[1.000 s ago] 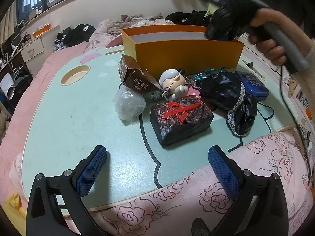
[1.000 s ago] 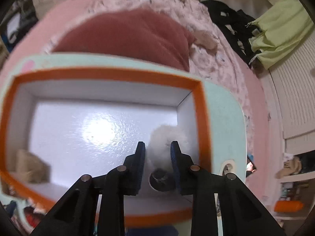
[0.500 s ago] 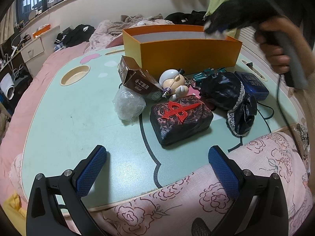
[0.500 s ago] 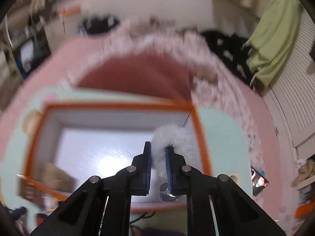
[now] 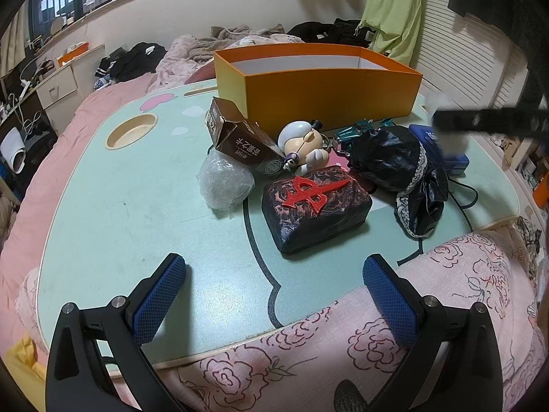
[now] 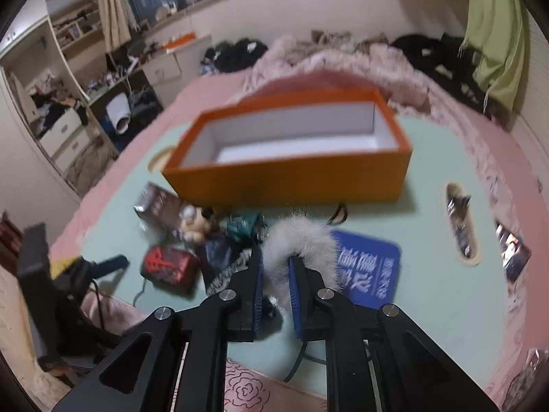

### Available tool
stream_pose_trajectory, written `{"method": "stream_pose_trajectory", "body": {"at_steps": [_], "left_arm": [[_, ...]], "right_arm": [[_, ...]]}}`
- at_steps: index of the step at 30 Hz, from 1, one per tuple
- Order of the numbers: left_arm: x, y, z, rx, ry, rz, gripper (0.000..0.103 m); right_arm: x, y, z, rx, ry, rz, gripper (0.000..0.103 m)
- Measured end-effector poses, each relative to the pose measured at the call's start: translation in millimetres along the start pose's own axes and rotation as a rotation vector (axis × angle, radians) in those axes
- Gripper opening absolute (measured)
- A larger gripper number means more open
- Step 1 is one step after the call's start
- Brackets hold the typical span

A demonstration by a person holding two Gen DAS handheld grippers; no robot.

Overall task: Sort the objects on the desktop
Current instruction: 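Lift the fur ball out of the box with the right tool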

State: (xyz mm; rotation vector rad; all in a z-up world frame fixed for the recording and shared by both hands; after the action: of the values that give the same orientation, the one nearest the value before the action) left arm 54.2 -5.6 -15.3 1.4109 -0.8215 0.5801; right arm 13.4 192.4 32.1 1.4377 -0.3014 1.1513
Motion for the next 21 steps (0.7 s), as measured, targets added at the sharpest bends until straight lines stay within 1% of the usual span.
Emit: {"method": "stream_pose_trajectory", "body": {"at_steps": [2,4,5,6,7,9,12,14,15,16,17,18,19,20,21], "left_arm": [[0,0,0,0.0,0.0,0.0,0.103],[0,0,0,0.0,-0.001,0.0,0.103],[0,0,0,0.0,-0.001,0.0,0.103],[0,0,0,0.0,0.0,0.0,0.103],[0,0,0,0.0,0.0,0.0,0.103],[0,0,0,0.0,0.0,0.0,0.103],[0,0,0,0.0,0.0,0.0,0.103],[0,0,0,0.0,0.0,0.0,0.103],[0,0,0,0.0,0.0,0.0,0.103],[0,0,0,-0.001,0.001,0.0,0.103],[0,0,1,0.0,0.0,-0.001,0.103],[1,0,1,0.001,-0.001,0.0,0.103],[1,-1,0,0.002,0.0,0.0,0.103],[1,-1,1,0.001,0.001,-0.001,0.103],[1,0,1,0.001,0.001,-0.001,0.103]], "right_arm": [[-4,-1,-5,-0.015,-0.005,-0.021,0.032],[0,-1,-8,-0.033,0.007,-0.057,0.077],[5,-4,-9,-0.038,0.02,-0.092,0.082],[12,-8,-9,-0.035,0.028,-0.132,0.085],[17,-12,-9,-0.027,0.027,-0.159,0.085],[25,-26,-8,0.005,-0.009,-0.181,0.086],[24,-47,-16,0.039,-0.106,-0.177,0.088],[16,-62,-20,0.031,-0.139,-0.152,0.088],[11,-68,-22,0.032,-0.146,-0.137,0.089],[8,-72,-21,0.05,-0.166,-0.142,0.094],[5,-74,-20,0.079,-0.206,-0.151,0.097],[2,-75,-18,0.094,-0.239,-0.145,0.101],[-3,-76,-17,0.106,-0.271,-0.136,0.103],[-6,-76,-15,0.117,-0.294,-0.133,0.103],[-7,-76,-15,0.118,-0.295,-0.141,0.103]]}}
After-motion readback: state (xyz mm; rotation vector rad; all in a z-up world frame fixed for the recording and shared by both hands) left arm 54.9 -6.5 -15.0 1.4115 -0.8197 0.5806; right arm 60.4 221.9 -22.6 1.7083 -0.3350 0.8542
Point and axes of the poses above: each gripper's, at about its wrist camera, not at the fingertips, and x roughly against the way its jaws point, z to its left, y to its top, the point moved 3 cm from there along -x, roughly the way its jaws point
